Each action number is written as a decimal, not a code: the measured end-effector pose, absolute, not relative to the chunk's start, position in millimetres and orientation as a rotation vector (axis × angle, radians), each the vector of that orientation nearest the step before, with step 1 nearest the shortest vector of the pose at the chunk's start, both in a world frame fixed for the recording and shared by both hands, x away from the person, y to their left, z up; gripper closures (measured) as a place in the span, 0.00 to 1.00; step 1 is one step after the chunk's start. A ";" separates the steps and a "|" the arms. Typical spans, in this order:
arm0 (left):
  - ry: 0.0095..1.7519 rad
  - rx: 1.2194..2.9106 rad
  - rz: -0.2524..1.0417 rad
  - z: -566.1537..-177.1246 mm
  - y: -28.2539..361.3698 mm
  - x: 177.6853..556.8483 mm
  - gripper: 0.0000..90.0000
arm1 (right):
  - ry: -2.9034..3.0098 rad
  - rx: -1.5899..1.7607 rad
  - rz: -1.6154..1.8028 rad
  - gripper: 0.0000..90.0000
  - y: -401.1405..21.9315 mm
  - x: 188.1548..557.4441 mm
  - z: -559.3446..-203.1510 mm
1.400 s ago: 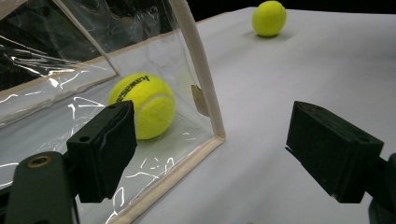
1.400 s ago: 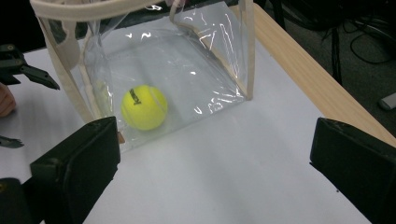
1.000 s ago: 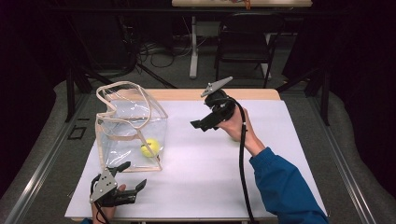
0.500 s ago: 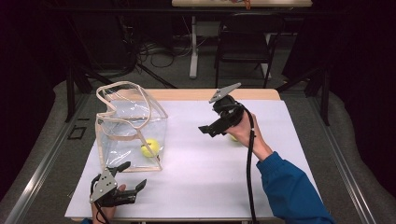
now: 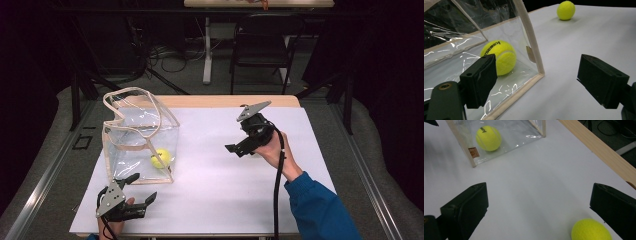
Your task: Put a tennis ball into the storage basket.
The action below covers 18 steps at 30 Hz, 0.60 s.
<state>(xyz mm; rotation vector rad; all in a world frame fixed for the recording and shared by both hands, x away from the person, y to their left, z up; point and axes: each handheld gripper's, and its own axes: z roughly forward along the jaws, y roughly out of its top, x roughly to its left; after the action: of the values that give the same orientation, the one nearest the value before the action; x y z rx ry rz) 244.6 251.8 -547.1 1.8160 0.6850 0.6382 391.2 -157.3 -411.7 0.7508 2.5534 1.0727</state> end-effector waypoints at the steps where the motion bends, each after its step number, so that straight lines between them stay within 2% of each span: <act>1: 0.684 1.818 0.637 -547.0 251.8 244.6 0.18 | 2.548 0.760 1.075 0.01 -161.4 389.1 -413.3; 18: 0.683 1.809 0.631 -547.4 253.1 244.8 0.18 | 2.534 0.876 1.057 0.01 -195.8 378.8 -442.2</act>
<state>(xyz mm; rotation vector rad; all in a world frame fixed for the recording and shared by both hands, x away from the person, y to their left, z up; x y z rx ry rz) 244.8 253.1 -547.4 1.8093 0.6830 0.6313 378.8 -195.8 -442.2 0.8759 2.5342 1.0575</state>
